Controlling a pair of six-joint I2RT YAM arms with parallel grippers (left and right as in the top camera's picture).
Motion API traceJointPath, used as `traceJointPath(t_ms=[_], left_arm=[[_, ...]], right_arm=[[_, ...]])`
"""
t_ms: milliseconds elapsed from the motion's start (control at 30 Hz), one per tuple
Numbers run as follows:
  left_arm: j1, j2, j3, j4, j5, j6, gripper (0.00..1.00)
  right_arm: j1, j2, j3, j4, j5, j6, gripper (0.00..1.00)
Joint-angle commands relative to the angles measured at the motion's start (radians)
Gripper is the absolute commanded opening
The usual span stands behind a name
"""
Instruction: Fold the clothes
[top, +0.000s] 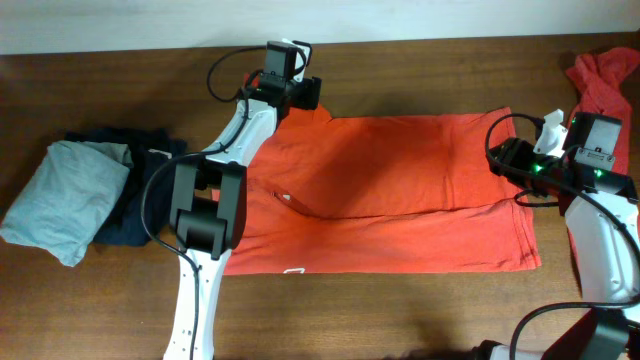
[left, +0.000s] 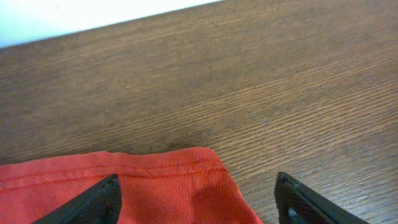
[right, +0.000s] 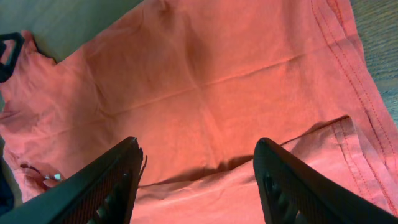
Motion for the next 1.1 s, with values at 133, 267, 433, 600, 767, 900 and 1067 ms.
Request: traceJointPath(t_ms=[133,267,433,600,767,900,1067], left_arm=[[0.002,0.050,0.008,-0.002,-0.008,0.016,0.75],[0.002,0.053,0.008,0.002,-0.008,0.016,0.74],[0.002,0.069,0.008,0.003,-0.008,0.016,0.64],[0.002,0.080,0.008,-0.009,-0.008,0.016,0.39],[0.002,0.079,0.048,-0.069,-0.008,0.016,0.04],[0.002,0.079,0.154,-0.204,-0.009,0.035,0.00],[0.001,0.079,0.328,-0.406,-0.026,0.035,0.00]], right_arm=[[0.005,0.005,0.018,-0.006,0.009,-0.004,0.59],[0.005,0.005,0.018,-0.007,0.009,-0.004,0.59],[0.005,0.005,0.018,-0.007,0.009,-0.004,0.56],[0.005,0.005,0.019,-0.007,0.009,-0.004,0.55],[0.005,0.005,0.018,-0.006,0.016,-0.004,0.55],[0.005,0.005,0.018,-0.003,0.063,-0.004,0.56],[0.005,0.005,0.019,0.042,0.065,-0.004,0.56]])
